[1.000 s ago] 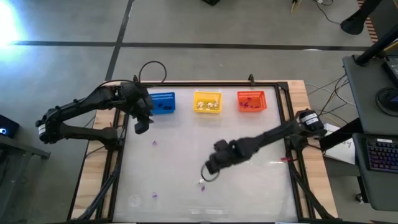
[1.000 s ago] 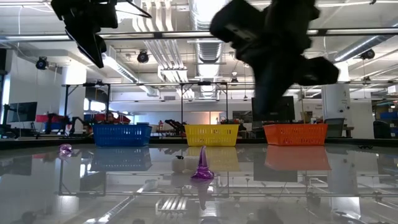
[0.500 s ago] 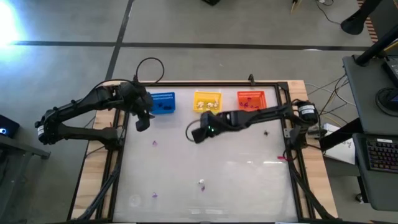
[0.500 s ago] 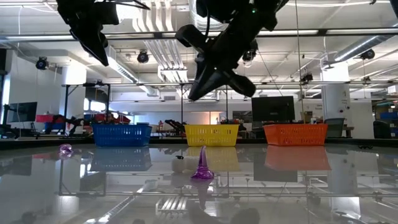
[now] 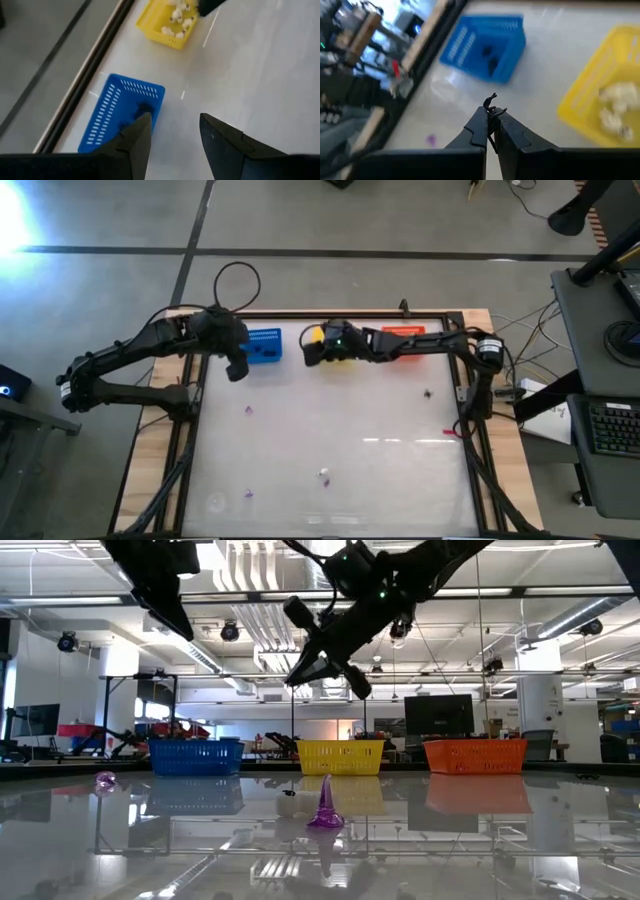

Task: Sort Halloween decoration
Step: Put the black spider toy into the blue bin

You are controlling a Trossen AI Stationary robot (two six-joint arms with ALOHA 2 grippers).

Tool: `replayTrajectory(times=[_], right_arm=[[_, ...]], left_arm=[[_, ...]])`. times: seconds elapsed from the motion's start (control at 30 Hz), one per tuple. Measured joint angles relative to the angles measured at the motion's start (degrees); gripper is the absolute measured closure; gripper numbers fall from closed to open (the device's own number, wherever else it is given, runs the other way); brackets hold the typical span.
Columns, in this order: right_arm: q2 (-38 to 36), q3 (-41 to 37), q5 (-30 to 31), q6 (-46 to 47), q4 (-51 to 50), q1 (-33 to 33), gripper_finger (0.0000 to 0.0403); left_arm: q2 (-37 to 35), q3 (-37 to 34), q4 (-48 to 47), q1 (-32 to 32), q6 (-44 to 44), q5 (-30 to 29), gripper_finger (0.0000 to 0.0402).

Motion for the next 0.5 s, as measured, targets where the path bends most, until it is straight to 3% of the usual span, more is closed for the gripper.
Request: replayTrajectory(times=[0.27, 0.5], right_arm=[[5.3, 5.0, -3.3, -5.1, 3.4, -3.5, 0.0394], [12.8, 15.3, -9.3, -11.2, 3.2, -5.4, 0.0394]], left_arm=[[0.0, 0.0, 0.4, 0.1, -0.3, -7.2, 0.0251], [0.0, 0.0, 0.2, 0.1, -1.2, -7.5, 0.0251]])
